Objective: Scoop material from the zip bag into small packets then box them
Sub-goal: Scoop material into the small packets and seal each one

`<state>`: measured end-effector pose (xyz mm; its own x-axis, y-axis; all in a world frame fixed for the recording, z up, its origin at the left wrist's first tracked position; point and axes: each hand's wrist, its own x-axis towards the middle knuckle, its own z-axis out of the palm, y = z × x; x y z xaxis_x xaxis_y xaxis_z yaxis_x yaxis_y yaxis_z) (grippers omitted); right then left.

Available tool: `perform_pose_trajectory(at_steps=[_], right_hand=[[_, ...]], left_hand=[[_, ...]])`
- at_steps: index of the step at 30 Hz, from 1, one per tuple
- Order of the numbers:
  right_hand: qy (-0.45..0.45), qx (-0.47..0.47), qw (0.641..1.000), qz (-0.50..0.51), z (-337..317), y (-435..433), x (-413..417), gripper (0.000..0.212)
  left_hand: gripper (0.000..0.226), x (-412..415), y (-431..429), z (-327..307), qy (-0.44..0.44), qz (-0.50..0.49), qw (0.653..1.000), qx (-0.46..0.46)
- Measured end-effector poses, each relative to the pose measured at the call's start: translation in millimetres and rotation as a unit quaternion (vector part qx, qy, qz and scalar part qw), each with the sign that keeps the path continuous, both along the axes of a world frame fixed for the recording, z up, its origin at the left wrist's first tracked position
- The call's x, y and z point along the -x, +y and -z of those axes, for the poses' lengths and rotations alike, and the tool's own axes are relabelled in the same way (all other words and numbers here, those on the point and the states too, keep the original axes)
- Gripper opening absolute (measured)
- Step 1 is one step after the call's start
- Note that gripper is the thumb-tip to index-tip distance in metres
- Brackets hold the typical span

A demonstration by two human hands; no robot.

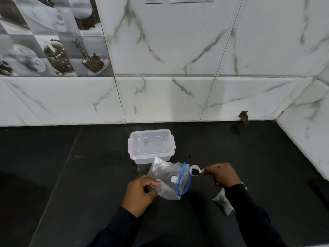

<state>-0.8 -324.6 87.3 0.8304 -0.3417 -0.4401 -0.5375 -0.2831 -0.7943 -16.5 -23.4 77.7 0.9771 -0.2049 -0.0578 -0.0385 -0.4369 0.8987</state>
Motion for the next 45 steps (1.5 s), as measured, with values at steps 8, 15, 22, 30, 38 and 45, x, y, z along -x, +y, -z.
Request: perform_pose_trajectory(at_steps=[8, 15, 22, 30, 38, 45], right_hand=[[-0.108, -0.095, 0.99, -0.008, -69.7, 8.3, 7.8, 0.011], [-0.193, -0.115, 0.973, -0.06, -100.2, 65.1, 25.5, 0.014], [-0.277, 0.021, 0.96, -0.015, -47.6, 109.2, 44.4, 0.023], [-0.392, 0.232, 0.888, -0.071, -6.9, 126.5, 54.2, 0.019], [-0.463, 0.433, 0.758, -0.156, 24.2, 120.7, 56.6, 0.022], [-0.471, 0.425, 0.757, -0.158, 17.9, 117.5, 55.5, 0.018]], left_hand=[[0.026, -21.7, -32.1, -38.8, 0.006, 0.048, 0.996, -0.077], [0.026, -32.1, -47.0, -54.3, 0.011, 0.044, 0.993, -0.108], [0.011, -30.9, -44.0, -66.9, 0.02, 0.027, 0.991, -0.127], [0.018, -28.4, -40.1, -60.4, 0.051, -0.004, 0.991, -0.126], [0.032, -29.5, -41.4, -52.6, 0.071, -0.031, 0.989, -0.124], [0.033, -31.7, -42.2, -49.1, 0.079, -0.035, 0.99, -0.114]])
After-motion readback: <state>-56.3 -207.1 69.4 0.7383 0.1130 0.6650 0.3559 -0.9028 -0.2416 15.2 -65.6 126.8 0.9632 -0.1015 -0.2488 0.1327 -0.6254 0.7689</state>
